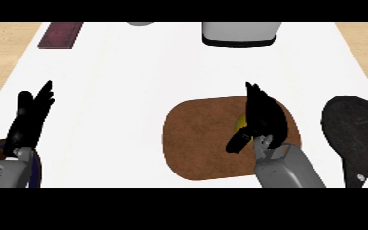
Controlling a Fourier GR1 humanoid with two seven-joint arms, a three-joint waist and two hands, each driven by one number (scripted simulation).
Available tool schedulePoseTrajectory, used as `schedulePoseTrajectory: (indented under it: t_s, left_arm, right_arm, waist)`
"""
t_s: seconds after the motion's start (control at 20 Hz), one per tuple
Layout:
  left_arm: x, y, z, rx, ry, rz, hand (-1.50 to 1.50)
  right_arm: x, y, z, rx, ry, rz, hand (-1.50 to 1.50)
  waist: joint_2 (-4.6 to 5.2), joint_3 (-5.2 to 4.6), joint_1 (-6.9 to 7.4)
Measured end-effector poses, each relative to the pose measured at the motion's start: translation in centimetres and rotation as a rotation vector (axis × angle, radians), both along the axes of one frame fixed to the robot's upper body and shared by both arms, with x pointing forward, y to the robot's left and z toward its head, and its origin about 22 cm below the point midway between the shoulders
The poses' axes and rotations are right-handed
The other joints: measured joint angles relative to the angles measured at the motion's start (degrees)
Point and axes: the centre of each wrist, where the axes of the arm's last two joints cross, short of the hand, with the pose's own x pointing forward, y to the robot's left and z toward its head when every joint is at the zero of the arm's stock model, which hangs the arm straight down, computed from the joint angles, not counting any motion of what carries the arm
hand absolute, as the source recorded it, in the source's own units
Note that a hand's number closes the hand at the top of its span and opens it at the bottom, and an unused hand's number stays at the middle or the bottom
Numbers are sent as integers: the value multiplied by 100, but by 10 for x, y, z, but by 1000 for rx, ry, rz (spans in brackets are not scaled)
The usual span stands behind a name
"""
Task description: Pick the lemon from the cutting board and place it in the pan
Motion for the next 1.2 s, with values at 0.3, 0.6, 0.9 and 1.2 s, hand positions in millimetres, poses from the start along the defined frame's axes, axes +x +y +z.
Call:
schedulePoseTrajectory:
  t_s: [0.3,0.6,0.9,1.2]
  left_arm:
    - [-2,7,6,5,1,-2,0]
    - [-4,7,4,8,-6,-1,0]
    - [-4,-2,-1,1,-3,-2,0]
    - [-7,2,1,7,-2,-1,0]
  right_arm:
    - [0,2,-7,-15,13,-8,-150]
    - [4,-3,-18,-19,45,-28,-150]
    - [6,-6,-26,-19,81,-54,-150]
    - [15,-9,-41,-77,110,-39,150]
  waist:
    - [0,1,3]
    - [2,2,4]
    - [2,2,-2]
    - [6,3,10]
